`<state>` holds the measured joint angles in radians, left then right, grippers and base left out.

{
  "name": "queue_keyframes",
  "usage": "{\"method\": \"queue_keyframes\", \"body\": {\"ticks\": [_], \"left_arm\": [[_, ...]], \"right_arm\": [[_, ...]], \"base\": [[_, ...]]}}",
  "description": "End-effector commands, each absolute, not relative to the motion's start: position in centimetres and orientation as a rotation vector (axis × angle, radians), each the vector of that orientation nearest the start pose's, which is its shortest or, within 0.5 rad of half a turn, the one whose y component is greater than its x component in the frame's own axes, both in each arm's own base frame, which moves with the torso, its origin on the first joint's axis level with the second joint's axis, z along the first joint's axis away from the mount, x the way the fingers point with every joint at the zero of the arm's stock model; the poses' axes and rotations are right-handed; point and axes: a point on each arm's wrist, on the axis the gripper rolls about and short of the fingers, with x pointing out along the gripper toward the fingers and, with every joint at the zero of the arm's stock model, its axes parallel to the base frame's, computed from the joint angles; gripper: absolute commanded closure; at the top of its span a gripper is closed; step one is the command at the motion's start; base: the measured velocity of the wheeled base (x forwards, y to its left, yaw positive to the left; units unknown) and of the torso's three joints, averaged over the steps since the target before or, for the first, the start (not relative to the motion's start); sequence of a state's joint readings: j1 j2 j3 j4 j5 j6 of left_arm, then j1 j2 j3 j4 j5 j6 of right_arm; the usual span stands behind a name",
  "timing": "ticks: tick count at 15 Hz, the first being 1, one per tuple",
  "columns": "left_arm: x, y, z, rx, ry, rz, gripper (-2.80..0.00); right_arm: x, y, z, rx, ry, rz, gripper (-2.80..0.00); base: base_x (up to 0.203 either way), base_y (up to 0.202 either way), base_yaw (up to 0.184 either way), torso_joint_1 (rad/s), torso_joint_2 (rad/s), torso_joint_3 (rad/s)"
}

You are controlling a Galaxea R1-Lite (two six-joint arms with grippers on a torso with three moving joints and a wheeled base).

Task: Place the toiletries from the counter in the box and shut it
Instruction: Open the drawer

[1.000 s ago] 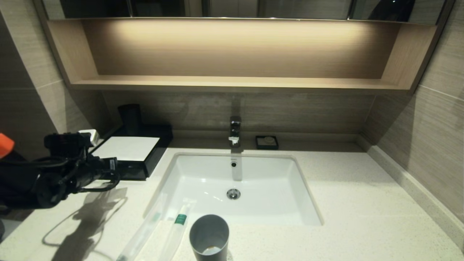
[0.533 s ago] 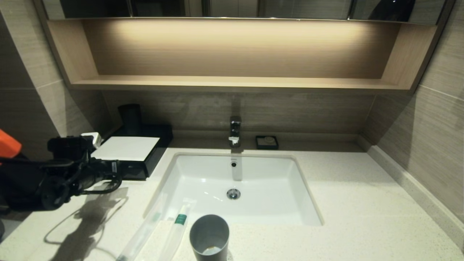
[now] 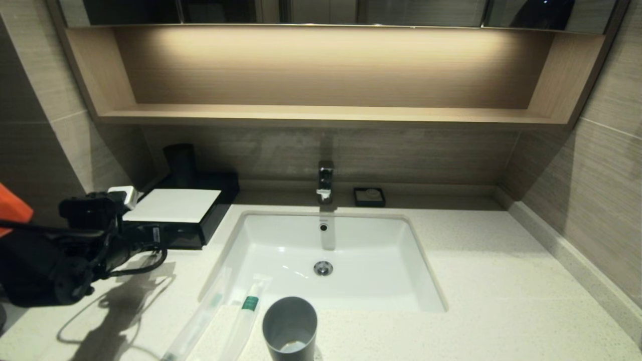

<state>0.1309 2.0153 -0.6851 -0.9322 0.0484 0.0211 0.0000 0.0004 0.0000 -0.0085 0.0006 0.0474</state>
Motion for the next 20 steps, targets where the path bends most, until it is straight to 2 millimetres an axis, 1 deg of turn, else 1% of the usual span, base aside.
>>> {"method": "queue_keyframes", "body": {"ticks": [1,5,12,20], "left_arm": [[33.3,4.6,7.6,0.005,0.41,0.175,0.0],[33.0,5.3,7.2,-0.001,0.369,0.178,0.0],[32.7,5.2,6.9,0.003,0.382,0.161,0.0],[33.2,5.3,6.2,0.004,0.382,0.159,0.0]], "right_arm": [[-2.3,0.0,7.6,0.048,-0.009,0.001,0.0],[-2.3,0.0,7.6,0.049,-0.009,0.0,0.0],[-2.3,0.0,7.6,0.048,-0.009,0.002,0.0],[-2.3,0.0,7.6,0.048,-0.008,0.001,0.0]], "base": [[0.0,0.0,0.0,0.0,0.0,0.0],[0.0,0.0,0.0,0.0,0.0,0.0],[0.0,0.0,0.0,0.0,0.0,0.0],[0.0,0.0,0.0,0.0,0.0,0.0]]}}
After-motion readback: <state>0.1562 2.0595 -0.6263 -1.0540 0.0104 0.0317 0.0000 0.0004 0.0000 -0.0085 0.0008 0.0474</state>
